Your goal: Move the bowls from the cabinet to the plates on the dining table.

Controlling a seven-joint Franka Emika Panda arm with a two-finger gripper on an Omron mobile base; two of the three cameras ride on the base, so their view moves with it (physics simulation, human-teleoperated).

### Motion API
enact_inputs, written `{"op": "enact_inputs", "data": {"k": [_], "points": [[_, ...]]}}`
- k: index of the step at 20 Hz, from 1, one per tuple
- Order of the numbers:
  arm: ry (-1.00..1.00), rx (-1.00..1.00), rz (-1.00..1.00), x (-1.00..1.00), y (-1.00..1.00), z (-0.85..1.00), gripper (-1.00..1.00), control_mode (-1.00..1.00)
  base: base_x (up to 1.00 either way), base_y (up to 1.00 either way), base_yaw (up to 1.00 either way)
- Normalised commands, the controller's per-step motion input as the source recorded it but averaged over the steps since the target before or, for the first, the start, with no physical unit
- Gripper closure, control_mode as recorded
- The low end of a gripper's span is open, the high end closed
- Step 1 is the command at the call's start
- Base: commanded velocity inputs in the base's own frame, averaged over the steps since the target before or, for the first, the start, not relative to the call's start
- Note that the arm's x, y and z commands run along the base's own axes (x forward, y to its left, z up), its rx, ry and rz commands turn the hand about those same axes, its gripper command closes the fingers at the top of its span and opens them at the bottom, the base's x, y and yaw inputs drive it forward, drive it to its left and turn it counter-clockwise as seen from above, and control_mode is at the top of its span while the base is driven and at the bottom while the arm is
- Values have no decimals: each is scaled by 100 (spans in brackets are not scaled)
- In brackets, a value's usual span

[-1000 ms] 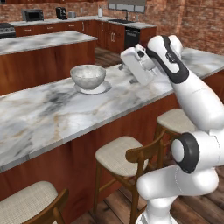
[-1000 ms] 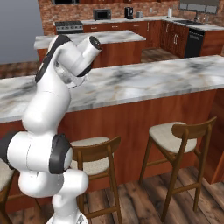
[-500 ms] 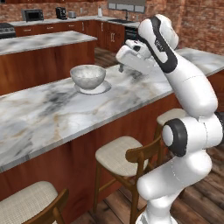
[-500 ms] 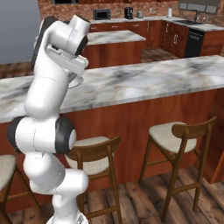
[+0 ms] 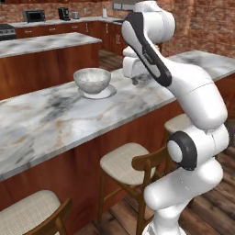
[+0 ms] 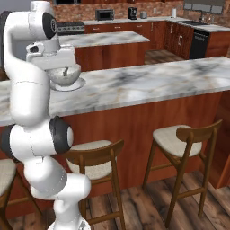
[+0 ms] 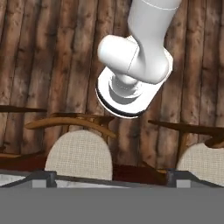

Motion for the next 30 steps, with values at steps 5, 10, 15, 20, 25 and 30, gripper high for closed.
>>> {"op": "enact_inputs", "data": {"k": [5, 10, 15, 20, 25, 30], "points": [[-14, -30, 33, -100, -20, -5, -100, -100, 0, 0, 0], [-15, -21, 31, -88, -42, -22, -100, -100, 0, 0, 0], [-16, -2, 26, -72, -65, -28, -100, -100, 0, 0, 0], [-16, 14, 11, -44, -80, -8, -100, -100, 0, 0, 0], [-7, 41, 0, -4, -55, 18, -100, -100, 0, 0, 0], [0, 48, -3, 2, -7, 47, -100, -100, 0, 0, 0]]}}
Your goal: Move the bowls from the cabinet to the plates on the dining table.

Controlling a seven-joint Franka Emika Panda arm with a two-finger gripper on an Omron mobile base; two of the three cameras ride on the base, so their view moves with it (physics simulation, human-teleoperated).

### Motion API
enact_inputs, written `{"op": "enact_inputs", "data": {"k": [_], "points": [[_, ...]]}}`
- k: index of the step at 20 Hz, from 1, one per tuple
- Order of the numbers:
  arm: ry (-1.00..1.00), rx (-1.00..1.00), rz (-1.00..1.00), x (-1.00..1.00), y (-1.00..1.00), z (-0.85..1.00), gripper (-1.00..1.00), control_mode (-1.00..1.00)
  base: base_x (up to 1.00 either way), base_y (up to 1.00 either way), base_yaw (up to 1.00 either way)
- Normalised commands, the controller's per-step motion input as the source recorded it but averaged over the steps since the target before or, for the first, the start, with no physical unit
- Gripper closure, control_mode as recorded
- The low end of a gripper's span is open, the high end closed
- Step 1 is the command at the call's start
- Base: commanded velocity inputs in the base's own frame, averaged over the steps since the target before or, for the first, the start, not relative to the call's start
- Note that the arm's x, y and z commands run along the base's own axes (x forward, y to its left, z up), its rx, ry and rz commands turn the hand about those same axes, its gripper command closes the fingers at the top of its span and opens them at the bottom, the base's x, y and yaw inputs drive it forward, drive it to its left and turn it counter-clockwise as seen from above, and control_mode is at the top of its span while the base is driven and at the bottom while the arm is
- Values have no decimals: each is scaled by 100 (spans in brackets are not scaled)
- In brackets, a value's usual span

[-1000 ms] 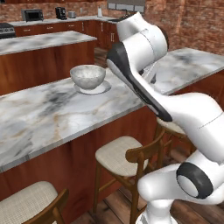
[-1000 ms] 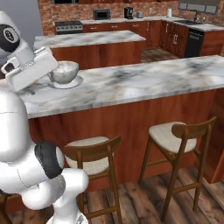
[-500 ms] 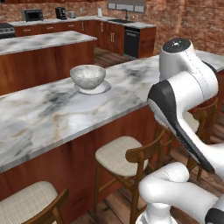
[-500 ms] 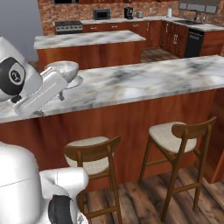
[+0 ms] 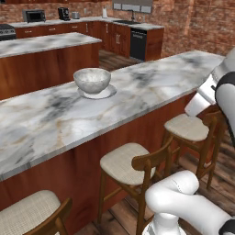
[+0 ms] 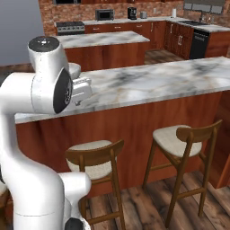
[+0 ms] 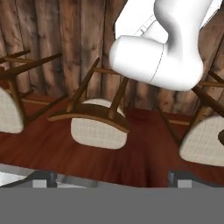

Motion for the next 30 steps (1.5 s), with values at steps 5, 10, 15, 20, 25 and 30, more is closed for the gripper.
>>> {"op": "enact_inputs", "data": {"k": [5, 10, 15, 20, 25, 30], "points": [[5, 14, 0, 36, 2, 11, -100, -100, 0, 0, 0], [3, 0, 0, 24, 16, -1, -100, 100, 3, 5, 0], [0, 0, 0, 0, 0, 0, -100, 100, -9, 15, 0], [0, 0, 0, 0, 0, 0, -100, 100, -64, 0, 1], [0, 0, 0, 0, 0, 0, -100, 100, -79, 0, 4], [0, 0, 0, 0, 0, 0, -100, 100, -54, 5, 21]]}}
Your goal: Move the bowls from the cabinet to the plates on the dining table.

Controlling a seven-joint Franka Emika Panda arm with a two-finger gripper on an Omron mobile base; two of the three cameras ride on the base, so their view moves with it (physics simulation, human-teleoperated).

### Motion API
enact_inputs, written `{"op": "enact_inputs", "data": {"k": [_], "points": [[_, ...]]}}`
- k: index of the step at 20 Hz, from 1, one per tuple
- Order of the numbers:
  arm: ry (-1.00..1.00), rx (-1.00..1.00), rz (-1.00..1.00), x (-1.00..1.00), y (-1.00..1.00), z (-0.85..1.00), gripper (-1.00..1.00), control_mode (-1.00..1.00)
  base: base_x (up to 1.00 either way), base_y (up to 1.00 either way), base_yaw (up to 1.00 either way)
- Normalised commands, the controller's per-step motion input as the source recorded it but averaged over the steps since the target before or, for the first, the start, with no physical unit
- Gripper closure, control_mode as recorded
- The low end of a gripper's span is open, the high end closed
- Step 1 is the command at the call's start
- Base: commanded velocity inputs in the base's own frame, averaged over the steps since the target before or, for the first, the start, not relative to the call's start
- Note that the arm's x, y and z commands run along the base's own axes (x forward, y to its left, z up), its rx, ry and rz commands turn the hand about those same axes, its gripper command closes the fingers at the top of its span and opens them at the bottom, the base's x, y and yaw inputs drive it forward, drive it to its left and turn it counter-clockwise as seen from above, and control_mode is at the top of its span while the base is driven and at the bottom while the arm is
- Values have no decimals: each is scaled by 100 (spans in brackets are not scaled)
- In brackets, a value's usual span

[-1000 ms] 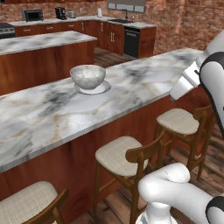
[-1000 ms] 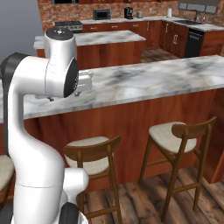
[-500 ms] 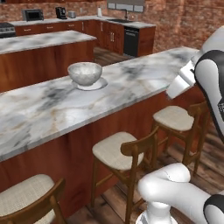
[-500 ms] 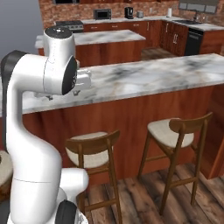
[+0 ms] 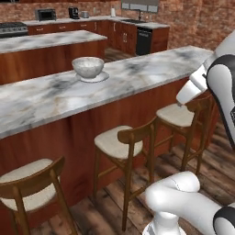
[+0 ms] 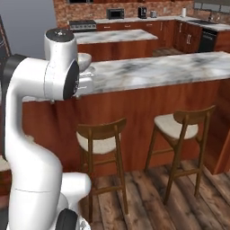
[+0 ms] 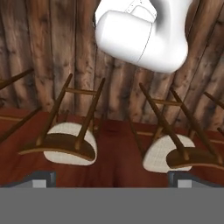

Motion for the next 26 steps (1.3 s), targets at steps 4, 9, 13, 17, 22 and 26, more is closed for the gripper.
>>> {"op": "enact_inputs", "data": {"k": [4, 9, 13, 17, 22, 26], "points": [[0, 0, 0, 0, 0, 0, -100, 100, -2, 15, 45], [0, 0, 0, 0, 0, 0, -100, 100, -9, 2, 40], [0, 0, 0, 0, 0, 0, -100, 100, -23, -66, 14], [0, 0, 0, 0, 0, 0, -100, 100, -21, -100, 8], [0, 0, 0, 0, 0, 0, -100, 100, -25, -100, 4], [0, 0, 0, 0, 0, 0, -100, 100, -23, -100, 4]]}}
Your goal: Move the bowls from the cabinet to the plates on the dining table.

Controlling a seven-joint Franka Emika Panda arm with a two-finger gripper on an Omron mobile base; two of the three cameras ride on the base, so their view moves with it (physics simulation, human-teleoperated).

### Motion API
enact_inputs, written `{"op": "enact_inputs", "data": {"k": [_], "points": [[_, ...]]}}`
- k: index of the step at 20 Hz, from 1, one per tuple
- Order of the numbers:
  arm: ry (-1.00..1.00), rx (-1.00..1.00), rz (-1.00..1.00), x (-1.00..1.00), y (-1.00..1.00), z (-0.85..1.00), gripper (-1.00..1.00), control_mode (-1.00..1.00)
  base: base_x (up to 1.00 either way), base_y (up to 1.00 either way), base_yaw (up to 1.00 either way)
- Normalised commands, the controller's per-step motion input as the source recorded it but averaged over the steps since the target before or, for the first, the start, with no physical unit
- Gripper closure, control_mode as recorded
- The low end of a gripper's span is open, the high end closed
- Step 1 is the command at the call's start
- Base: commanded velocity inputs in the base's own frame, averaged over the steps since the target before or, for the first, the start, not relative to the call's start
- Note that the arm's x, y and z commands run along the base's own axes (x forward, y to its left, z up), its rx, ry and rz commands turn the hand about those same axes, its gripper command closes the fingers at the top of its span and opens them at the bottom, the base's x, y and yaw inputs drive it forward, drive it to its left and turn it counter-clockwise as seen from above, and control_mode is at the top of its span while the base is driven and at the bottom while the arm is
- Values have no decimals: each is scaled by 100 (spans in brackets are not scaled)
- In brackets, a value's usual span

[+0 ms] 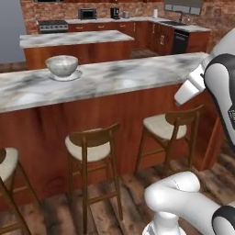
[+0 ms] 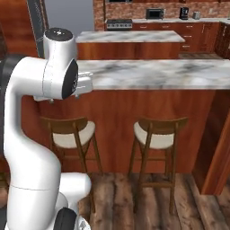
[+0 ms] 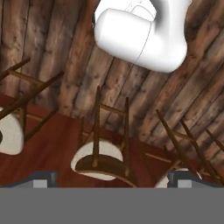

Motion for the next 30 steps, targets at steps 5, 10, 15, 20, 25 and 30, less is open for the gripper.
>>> {"op": "enact_inputs", "data": {"k": [5, 10, 15, 20, 25, 30], "points": [[0, 0, 0, 0, 0, 0, -100, 100, -17, -100, 5], [0, 0, 0, 0, 0, 0, -100, 100, -14, -100, 7], [0, 0, 0, 0, 0, 0, -100, 100, -8, -100, 7], [0, 0, 0, 0, 0, 0, -100, 100, -10, -100, 7], [0, 0, 0, 0, 0, 0, -100, 100, -10, -100, 7], [0, 0, 0, 0, 0, 0, -100, 100, -9, -100, 8]]}}
